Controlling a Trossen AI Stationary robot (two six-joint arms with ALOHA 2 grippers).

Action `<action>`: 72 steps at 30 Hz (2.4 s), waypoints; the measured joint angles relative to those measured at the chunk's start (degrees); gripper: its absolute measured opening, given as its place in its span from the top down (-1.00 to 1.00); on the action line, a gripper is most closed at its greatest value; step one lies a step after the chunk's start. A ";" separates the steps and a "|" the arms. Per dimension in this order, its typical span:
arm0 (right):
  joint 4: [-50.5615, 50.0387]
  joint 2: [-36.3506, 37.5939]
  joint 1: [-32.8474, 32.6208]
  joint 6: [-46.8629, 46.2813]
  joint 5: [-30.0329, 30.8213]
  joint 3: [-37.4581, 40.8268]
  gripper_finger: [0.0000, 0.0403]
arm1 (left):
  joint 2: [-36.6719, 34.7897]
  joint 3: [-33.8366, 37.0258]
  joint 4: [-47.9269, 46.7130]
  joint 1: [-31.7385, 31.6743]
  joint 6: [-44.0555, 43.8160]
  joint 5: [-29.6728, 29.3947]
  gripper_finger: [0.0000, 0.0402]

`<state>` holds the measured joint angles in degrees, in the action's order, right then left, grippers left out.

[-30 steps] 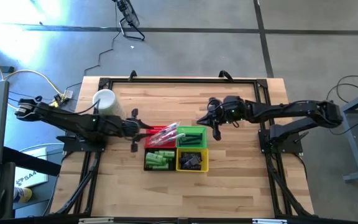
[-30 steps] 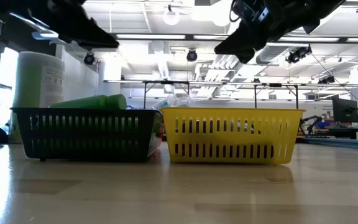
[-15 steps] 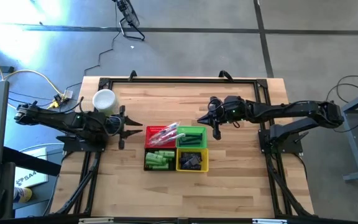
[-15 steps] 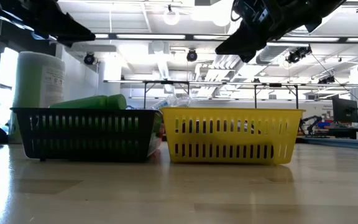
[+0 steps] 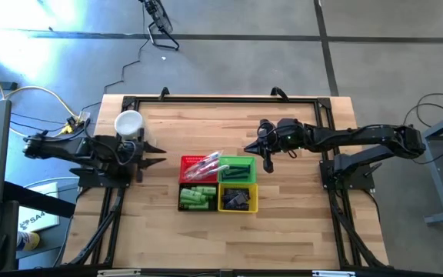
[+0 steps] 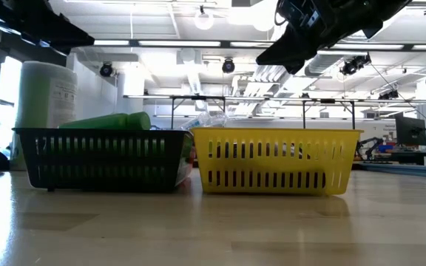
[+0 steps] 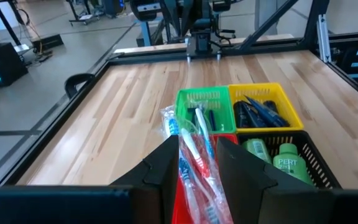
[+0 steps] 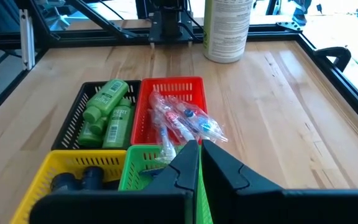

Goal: Pick & Place Travel size toiletries
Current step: Return to Home Position

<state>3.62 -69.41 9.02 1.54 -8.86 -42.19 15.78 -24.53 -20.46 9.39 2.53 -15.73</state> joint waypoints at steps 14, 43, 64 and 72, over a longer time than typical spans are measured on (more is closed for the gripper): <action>0.01 0.00 0.01 0.20 -0.02 0.00 0.94 | -8.42 0.14 -6.86 0.00 -0.85 0.02 0.48; 0.91 0.00 0.02 0.20 -0.02 0.00 0.94 | -15.42 9.80 1.42 0.00 1.98 11.80 0.48; 1.31 -0.02 0.01 0.02 -0.02 0.00 0.94 | -15.42 21.84 18.02 0.00 2.17 8.59 0.48; 1.11 -0.01 0.02 0.01 -0.02 0.00 0.94 | -15.42 21.94 17.95 0.00 2.86 8.64 0.48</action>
<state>4.73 -69.42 9.04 1.55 -8.88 -42.19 0.36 -2.59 -2.51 9.39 5.39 -7.09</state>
